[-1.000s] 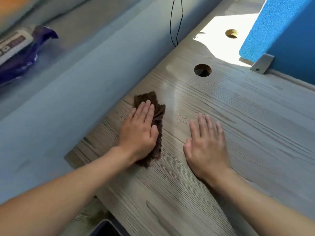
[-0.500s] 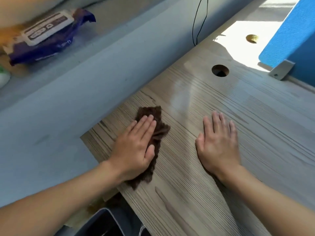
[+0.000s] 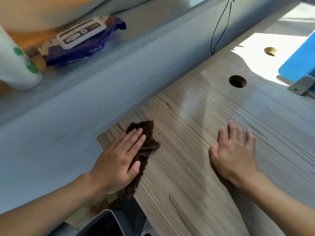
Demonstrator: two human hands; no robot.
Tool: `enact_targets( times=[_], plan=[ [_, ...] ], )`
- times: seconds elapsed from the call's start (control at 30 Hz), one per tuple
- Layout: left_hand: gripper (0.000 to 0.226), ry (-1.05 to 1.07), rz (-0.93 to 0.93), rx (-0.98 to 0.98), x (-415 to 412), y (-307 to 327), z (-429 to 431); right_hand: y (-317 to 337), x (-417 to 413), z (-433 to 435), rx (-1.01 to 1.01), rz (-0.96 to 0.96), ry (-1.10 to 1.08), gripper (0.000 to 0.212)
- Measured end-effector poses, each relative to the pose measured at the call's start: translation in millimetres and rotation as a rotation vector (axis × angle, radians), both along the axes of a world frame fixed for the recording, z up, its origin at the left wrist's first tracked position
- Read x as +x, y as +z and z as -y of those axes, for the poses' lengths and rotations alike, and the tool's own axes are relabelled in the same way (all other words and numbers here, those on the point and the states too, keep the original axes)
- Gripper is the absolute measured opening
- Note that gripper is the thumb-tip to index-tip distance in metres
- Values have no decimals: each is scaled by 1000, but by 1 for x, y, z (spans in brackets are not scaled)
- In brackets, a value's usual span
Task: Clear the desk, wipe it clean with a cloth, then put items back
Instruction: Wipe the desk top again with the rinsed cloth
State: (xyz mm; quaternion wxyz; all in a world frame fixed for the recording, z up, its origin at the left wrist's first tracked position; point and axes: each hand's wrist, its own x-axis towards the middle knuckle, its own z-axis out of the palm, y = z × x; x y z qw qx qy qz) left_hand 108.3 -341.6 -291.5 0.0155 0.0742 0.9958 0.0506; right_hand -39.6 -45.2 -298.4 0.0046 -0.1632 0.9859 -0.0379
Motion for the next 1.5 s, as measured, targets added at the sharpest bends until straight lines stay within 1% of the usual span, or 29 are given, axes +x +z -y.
enact_targets(
  times=[0.03, 0.13, 0.17, 0.23, 0.27, 0.3, 0.37, 0.47, 0.57, 0.63, 0.7, 0.77, 0.83, 0.87, 0.93, 1.0, 1.07, 1.17, 1.27, 1.33, 1.4, 1.5],
  plan=[
    [69, -29, 3, 6, -5, 0, 13, 1, -3, 3, -23, 17, -9, 52],
    [69, 39, 20, 17, -41, -5, 39, -4, -8, 9, -54, 10, -42, 54],
    [69, 91, 23, 37, -53, -6, 41, -6, -8, 10, -49, 2, -43, 54],
    [73, 267, 34, 79, -68, -5, 40, -5, -5, 11, -32, 7, -32, 53],
    [75, 340, 32, 85, -70, -4, 38, -4, -5, 10, -31, 8, -33, 53],
    [75, 370, 18, 64, -67, -4, 34, -4, -5, 10, -30, 6, -34, 53],
    [72, 311, -15, -11, -48, -3, 18, -3, -3, 10, -22, 12, -35, 54],
    [69, 143, -13, -66, -16, -2, -5, -3, -3, 11, -5, 11, -33, 55],
    [72, 41, 20, -54, -28, 0, 0, -2, -7, 11, -17, 4, -38, 54],
    [72, 55, 51, -33, -59, 1, 8, -3, -6, 11, -13, 17, -35, 55],
    [75, 144, 81, 9, -104, 1, 9, -3, -6, 11, -9, 17, -37, 55],
    [81, 210, 102, 10, -142, 2, 5, -3, -5, 11, -11, 17, -40, 55],
    [81, 207, 100, -21, -152, 1, 1, -2, -4, 11, -2, 21, -45, 55],
    [78, 170, 73, -48, -144, 0, -1, -2, -4, 11, 0, 21, -44, 55],
    [71, 22, 42, -66, -109, 3, -9, -1, -3, 12, -6, 13, -46, 55],
    [68, -140, 72, -38, -77, 5, -18, -2, -3, 12, -9, 8, -44, 55],
    [68, -223, 57, -18, -79, 3, -15, -2, -3, 12, -11, 4, -44, 55],
    [70, -168, 36, -31, -133, 0, -11, -2, -4, 12, -9, 6, -43, 54],
    [75, 25, 78, 13, -205, -2, -17, -3, -3, 12, -2, 17, -39, 53],
    [75, 98, 112, 26, -235, -2, -25, -3, -4, 12, -1, 31, -55, 54],
    [75, 92, 108, 5, -232, -1, -29, -3, -5, 12, -1, 39, -59, 54],
    [72, -81, 36, -20, -177, 4, -34, 3, -5, 10, -21, 56, -68, 54]
  ],
)
